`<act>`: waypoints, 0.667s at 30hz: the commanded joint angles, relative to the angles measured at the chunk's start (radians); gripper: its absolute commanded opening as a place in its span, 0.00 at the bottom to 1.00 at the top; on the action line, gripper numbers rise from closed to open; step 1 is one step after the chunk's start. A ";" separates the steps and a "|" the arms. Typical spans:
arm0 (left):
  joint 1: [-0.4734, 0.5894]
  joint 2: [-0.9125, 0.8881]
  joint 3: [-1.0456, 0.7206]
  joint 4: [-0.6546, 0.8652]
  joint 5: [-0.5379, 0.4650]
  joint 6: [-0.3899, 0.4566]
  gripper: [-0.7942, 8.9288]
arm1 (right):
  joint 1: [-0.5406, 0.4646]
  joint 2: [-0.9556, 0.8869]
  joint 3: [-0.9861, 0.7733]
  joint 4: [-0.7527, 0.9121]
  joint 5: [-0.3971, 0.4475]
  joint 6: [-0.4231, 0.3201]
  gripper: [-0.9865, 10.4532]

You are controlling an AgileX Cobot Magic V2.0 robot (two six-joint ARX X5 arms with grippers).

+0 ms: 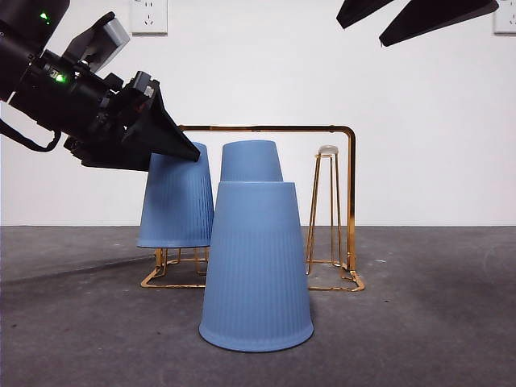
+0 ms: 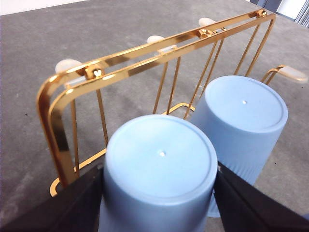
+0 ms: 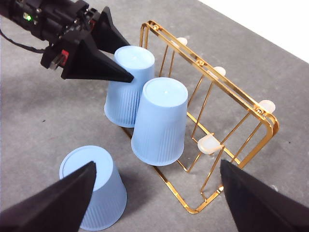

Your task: The left arm pick up the left cup on cup holder and place it on desk, then the right arm insert the right cup into the first cup, and then the left arm insert the mid cup into the first cup

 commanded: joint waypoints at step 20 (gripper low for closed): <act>0.002 -0.335 0.032 -0.148 -0.003 0.003 0.36 | 0.005 0.003 0.017 -0.006 0.003 -0.008 0.44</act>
